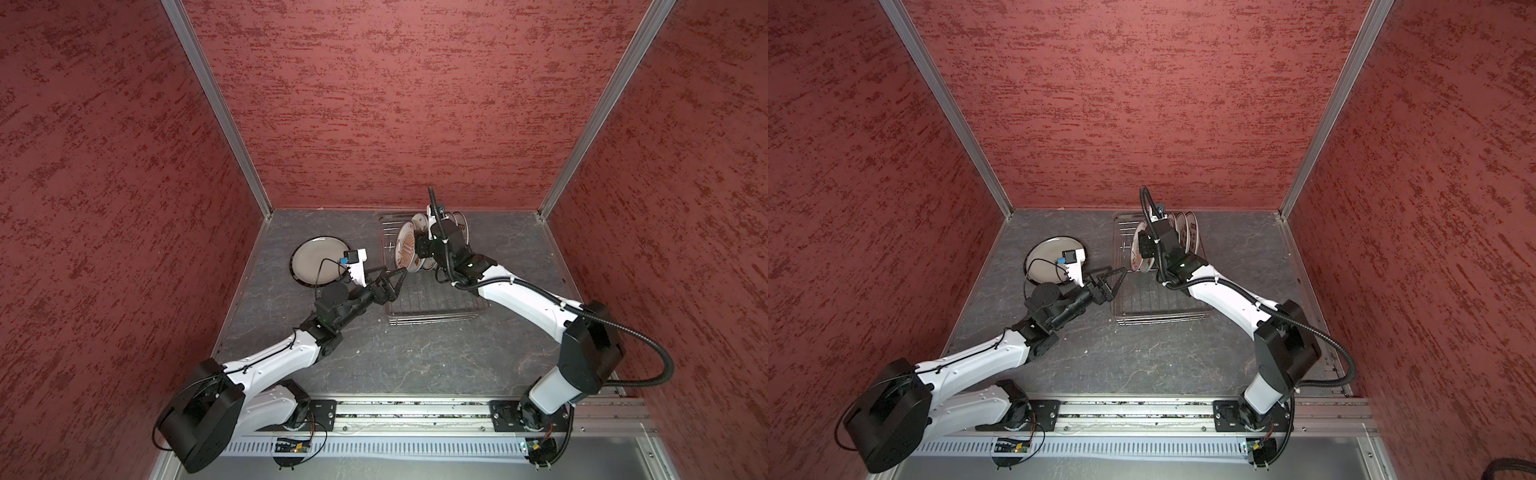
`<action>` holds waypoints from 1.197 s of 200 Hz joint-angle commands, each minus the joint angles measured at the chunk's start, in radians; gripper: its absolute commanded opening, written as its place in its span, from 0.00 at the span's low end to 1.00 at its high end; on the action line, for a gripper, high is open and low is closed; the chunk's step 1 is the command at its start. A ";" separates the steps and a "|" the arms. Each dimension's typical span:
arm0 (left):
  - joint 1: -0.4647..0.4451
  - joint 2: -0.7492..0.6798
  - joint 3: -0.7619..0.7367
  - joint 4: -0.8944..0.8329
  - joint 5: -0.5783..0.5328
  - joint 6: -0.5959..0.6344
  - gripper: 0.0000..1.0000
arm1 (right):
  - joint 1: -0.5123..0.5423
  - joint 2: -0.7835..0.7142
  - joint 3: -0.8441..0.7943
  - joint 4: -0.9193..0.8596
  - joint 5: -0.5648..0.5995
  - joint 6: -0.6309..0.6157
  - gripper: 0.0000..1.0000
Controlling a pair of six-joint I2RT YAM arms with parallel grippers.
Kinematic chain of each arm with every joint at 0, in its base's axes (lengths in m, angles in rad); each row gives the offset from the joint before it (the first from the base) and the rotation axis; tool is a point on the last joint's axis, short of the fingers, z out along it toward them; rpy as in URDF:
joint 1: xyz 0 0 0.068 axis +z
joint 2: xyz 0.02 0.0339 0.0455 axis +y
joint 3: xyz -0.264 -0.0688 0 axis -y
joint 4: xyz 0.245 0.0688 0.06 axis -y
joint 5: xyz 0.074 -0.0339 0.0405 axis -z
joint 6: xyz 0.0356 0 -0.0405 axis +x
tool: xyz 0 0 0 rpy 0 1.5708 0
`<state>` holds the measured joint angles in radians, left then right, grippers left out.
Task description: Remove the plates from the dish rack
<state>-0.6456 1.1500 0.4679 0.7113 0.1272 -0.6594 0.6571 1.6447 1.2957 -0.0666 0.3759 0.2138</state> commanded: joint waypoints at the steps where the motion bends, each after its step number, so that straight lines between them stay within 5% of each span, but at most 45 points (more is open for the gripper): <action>1: -0.006 0.004 0.020 0.003 -0.019 -0.008 0.99 | -0.007 0.044 0.063 -0.042 0.081 -0.013 0.56; 98: -0.028 0.063 0.043 -0.039 -0.127 -0.005 0.99 | -0.013 0.166 0.151 -0.059 0.151 -0.007 0.24; 239: -0.042 0.143 0.096 -0.055 -0.117 -0.003 0.99 | -0.013 0.231 0.193 -0.091 0.187 0.009 0.22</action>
<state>-0.6811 1.2922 0.5369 0.6498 0.0166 -0.6682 0.6483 1.8568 1.4403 -0.1375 0.5476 0.2131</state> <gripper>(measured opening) 0.994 0.227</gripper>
